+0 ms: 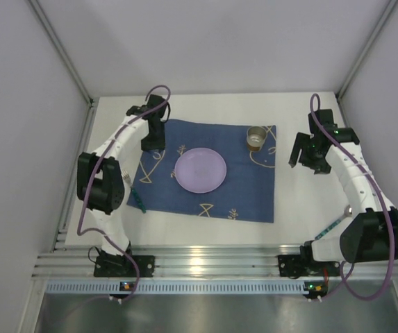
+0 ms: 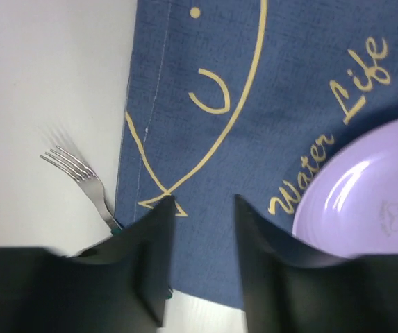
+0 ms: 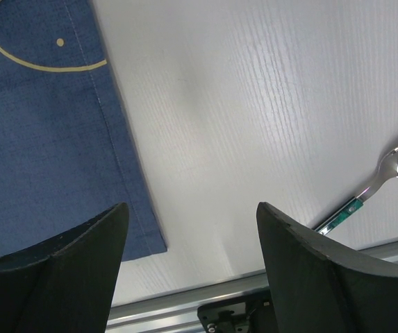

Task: Set the dinner table for one person

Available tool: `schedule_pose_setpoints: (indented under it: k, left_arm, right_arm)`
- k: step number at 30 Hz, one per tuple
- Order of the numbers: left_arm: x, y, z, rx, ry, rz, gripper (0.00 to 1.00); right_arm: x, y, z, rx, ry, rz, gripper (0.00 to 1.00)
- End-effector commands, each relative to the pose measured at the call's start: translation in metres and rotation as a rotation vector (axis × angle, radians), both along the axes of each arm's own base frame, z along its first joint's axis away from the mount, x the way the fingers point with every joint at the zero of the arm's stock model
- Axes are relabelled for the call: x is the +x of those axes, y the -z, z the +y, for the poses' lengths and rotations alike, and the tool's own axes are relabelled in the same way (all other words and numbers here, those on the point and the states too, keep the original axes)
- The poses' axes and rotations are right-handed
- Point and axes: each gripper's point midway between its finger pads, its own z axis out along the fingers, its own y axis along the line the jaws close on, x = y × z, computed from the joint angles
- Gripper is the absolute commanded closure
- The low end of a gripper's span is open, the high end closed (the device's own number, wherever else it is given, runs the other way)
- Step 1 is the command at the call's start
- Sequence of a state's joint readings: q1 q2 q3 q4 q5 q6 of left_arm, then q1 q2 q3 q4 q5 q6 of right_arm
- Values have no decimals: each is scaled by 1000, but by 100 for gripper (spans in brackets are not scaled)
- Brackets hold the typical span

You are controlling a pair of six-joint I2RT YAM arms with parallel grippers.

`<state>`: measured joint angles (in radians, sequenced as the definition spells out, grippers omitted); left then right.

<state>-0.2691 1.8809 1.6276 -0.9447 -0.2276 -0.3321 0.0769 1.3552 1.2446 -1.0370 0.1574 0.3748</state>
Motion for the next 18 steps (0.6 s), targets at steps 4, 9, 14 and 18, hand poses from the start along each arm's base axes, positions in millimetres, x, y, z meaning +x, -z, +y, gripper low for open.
schedule_pose_setpoints:
  k: [4, 9, 14, 18]
  left_arm:
    - [-42, 8, 55, 138, -180, 58, 38]
    - [-86, 39, 73, 101, -265, 116, 38]
    - [-106, 67, 81, -26, -373, 146, 43]
    - [-109, 85, 102, -81, -432, 170, 47]
  right_arm:
    - [-1, -17, 5, 22, -6, -69, 25]
    - [-14, -5, 7, 40, 2, -42, 25]
    - [-12, 0, 7, 33, -14, -22, 25]
    - [-7, 0, 9, 32, -22, -21, 25]
